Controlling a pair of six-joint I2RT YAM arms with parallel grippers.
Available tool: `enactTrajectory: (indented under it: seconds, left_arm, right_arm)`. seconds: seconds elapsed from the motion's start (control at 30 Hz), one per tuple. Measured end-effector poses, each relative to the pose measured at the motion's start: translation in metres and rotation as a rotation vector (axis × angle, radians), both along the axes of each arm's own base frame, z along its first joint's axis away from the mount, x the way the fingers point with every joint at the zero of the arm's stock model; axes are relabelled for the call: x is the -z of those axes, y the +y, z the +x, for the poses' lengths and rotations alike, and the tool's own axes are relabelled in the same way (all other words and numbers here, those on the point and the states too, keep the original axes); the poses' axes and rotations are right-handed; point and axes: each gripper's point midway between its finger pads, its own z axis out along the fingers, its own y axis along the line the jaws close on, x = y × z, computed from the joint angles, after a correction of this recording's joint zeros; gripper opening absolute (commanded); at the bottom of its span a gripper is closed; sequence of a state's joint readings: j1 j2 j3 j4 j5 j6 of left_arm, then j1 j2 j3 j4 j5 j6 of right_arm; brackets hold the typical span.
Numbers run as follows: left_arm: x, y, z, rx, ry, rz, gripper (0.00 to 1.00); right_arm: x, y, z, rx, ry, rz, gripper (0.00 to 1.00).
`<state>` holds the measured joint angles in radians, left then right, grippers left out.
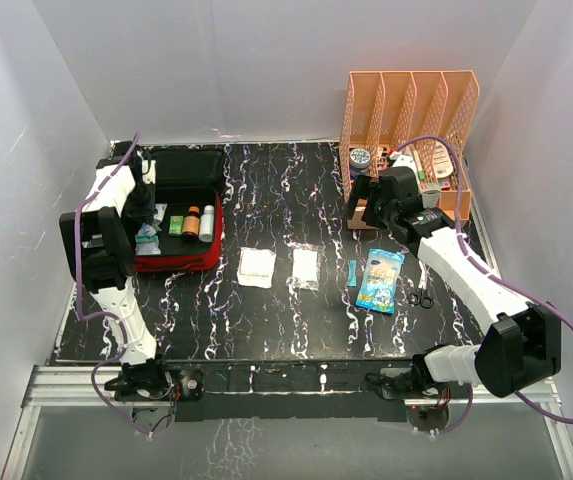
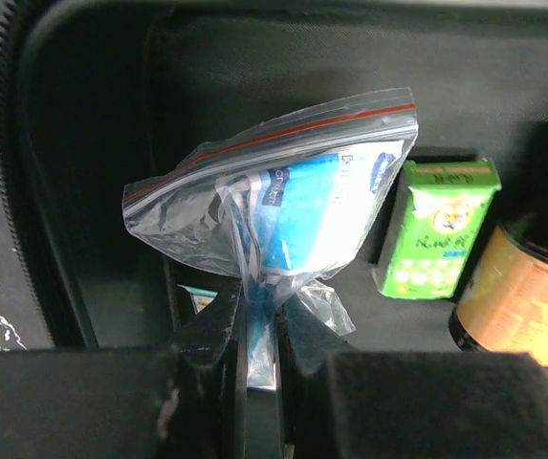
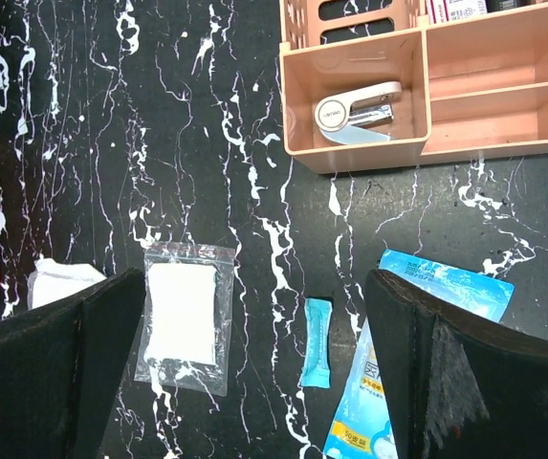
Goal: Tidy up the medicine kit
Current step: Place the medical item at the medicine pouch.
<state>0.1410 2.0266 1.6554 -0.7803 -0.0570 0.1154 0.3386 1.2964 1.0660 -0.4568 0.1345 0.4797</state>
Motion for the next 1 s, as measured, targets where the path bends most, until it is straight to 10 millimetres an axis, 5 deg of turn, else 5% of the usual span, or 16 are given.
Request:
enactTrajectory:
  seconds: [0.2, 0.3, 0.4, 0.73, 0.83, 1.0]
  left_arm:
    - [0.003, 0.009, 0.011, -0.006, -0.021, 0.026, 0.11]
    - [0.001, 0.011, 0.019, -0.005, -0.039, 0.036, 0.47]
    - [0.0, 0.013, 0.024, 0.0, -0.05, 0.045, 0.64]
    - [-0.016, 0.004, 0.017, 0.021, -0.045, 0.028, 0.69]
    - [-0.054, -0.023, 0.024, 0.079, -0.116, 0.031, 0.7]
    - [-0.129, -0.149, 0.027, 0.27, -0.311, -0.034, 0.7]
  right_arm:
    - [-0.005, -0.003, -0.003, 0.007, -0.01, -0.003, 0.98]
    - [-0.008, -0.004, -0.004, 0.01, -0.016, -0.003, 0.98]
    - [-0.008, -0.004, -0.004, 0.011, -0.016, -0.003, 0.98]
    - [-0.008, -0.005, -0.007, 0.014, -0.012, -0.005, 0.98]
    - [-0.009, -0.006, -0.007, 0.014, -0.012, -0.005, 0.98]
    - [-0.009, -0.005, -0.007, 0.01, -0.011, -0.001, 0.98]
